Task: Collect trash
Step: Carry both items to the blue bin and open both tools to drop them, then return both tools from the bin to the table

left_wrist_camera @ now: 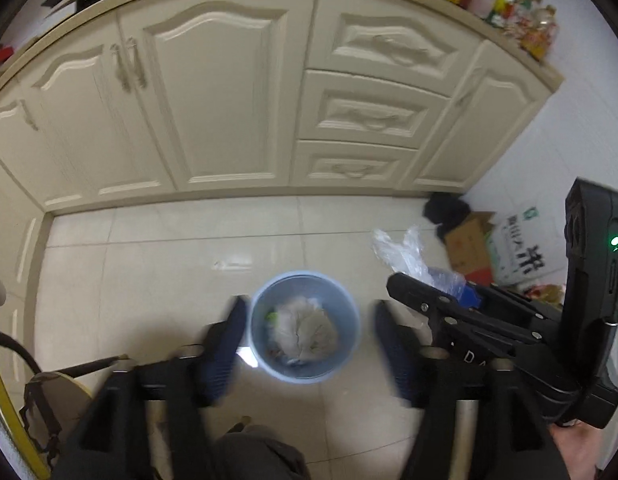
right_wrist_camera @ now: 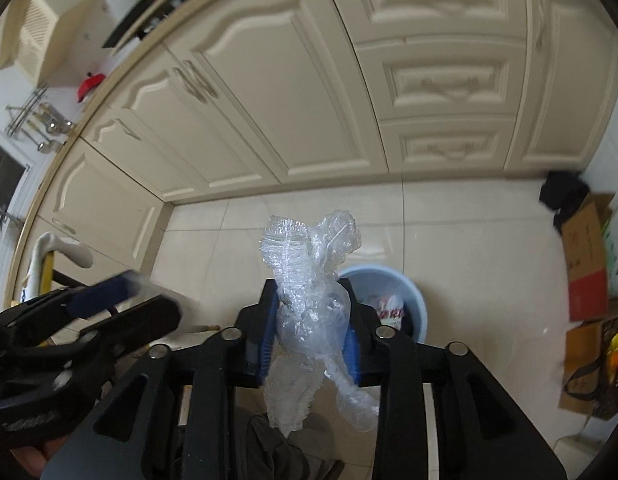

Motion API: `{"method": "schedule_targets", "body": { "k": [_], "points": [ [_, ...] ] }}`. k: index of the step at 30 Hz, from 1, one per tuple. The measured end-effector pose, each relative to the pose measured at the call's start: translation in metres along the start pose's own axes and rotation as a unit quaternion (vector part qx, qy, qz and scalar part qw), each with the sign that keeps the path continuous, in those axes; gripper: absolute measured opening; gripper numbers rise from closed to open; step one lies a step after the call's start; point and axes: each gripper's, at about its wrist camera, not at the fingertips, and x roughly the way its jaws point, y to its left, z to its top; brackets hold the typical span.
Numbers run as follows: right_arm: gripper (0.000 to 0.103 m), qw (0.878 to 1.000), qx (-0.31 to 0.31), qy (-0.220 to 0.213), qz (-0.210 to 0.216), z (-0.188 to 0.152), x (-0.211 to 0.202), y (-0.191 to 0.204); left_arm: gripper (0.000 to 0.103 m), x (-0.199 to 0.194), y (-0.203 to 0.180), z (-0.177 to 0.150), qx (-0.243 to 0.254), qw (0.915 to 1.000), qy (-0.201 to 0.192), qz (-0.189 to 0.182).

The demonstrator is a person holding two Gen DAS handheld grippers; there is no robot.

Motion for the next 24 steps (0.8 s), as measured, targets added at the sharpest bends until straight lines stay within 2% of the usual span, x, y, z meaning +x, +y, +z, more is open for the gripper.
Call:
{"method": "schedule_targets", "body": {
  "k": [1,2,3,4,5,6,12,13,17,18,22,24],
  "points": [
    [0.052,1.0,0.006,0.003,-0.002,-0.001,0.005,-0.003,0.078,0.001,0.003,0.004,-0.004,1.0,-0.004,0.005],
    [0.075,1.0,0.012,0.006,-0.004,-0.002,0.009,-0.006,0.085,0.002,0.006,0.008,-0.007,0.9999,-0.005,0.012],
    [0.088,1.0,0.019,0.009,-0.005,-0.003,0.013,-0.01,0.089,0.002,0.004,0.008,-0.008,0.9998,-0.005,0.016],
    [0.091,1.0,0.029,0.011,-0.002,-0.005,0.016,-0.014,0.095,0.003,0.005,0.011,-0.008,0.9998,-0.005,0.02],
    [0.094,0.999,0.037,0.011,-0.002,-0.006,0.017,-0.017,0.095,0.002,0.006,0.014,-0.008,0.9996,-0.01,0.026],
    [0.103,0.999,0.044,0.01,-0.006,-0.007,0.017,-0.019,0.095,0.0,0.005,0.014,-0.009,0.9991,-0.017,0.038],
    [0.103,0.997,0.075,-0.007,-0.031,-0.01,0.003,-0.023,0.097,-0.039,0.012,-0.006,-0.028,0.9972,-0.047,0.051],
    [0.103,0.997,0.074,-0.009,-0.033,-0.009,-0.001,-0.02,0.097,-0.055,0.015,-0.022,-0.031,0.9967,-0.054,0.052],
    [0.103,0.997,0.069,-0.02,-0.024,-0.009,-0.021,-0.006,0.097,-0.107,0.012,-0.05,-0.035,0.9937,-0.092,0.053],
    [0.103,0.997,0.064,-0.025,-0.02,-0.009,-0.028,-0.001,0.097,-0.127,0.017,-0.067,-0.037,0.9927,-0.103,0.052],
    [0.103,0.997,0.037,-0.06,-0.007,-0.009,-0.066,0.031,0.102,-0.19,0.022,-0.1,-0.046,0.9855,-0.153,0.058],
    [0.103,0.997,0.015,-0.076,-0.006,-0.009,-0.085,0.053,0.102,-0.23,0.028,-0.131,-0.047,0.9806,-0.179,0.064]
  ]
}}
